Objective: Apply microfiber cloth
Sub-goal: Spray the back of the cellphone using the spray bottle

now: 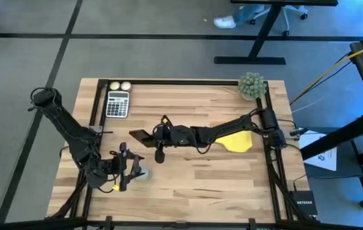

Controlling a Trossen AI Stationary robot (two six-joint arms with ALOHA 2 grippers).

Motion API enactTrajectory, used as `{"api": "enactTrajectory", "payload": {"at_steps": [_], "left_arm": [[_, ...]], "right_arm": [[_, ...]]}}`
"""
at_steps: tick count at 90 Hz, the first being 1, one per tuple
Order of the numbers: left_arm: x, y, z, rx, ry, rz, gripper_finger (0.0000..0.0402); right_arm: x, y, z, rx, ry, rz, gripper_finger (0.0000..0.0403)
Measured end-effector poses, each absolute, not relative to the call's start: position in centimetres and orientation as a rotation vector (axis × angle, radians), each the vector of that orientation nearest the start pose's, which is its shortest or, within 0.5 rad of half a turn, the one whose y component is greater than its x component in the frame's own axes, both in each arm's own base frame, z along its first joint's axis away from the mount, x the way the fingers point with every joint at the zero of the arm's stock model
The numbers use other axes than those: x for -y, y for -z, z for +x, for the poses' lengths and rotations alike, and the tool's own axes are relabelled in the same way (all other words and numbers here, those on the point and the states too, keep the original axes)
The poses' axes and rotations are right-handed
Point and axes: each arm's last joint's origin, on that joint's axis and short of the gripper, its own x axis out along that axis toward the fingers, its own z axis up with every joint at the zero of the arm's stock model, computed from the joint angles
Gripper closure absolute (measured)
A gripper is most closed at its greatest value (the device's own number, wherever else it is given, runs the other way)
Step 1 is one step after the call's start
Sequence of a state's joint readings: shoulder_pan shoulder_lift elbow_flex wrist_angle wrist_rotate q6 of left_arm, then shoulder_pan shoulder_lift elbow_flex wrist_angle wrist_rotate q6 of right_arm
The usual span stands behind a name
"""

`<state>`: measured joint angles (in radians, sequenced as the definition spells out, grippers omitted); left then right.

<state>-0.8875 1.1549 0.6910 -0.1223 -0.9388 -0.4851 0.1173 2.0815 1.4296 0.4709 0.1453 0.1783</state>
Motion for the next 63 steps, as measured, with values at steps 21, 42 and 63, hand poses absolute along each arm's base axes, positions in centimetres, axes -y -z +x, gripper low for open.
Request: {"api": "enactTrajectory", "payload": {"at_steps": [21,42,63], "left_arm": [[16.35,-24.22,16.33,-0.333,-0.133,-0.012,0.0188],[16.35,-24.21,16.33,-0.336,-0.128,0.003,0.0205],[16.39,-24.36,16.28,-0.345,-0.090,0.018,0.0175]], "right_arm": [[-5.14,-21.54,47.22,-0.177,0.044,0.153,0.0397],[-5.14,-21.54,47.22,-0.177,0.043,0.147,0.0397],[-5.14,-21.52,47.21,-0.180,0.042,0.126,0.0397]]}}
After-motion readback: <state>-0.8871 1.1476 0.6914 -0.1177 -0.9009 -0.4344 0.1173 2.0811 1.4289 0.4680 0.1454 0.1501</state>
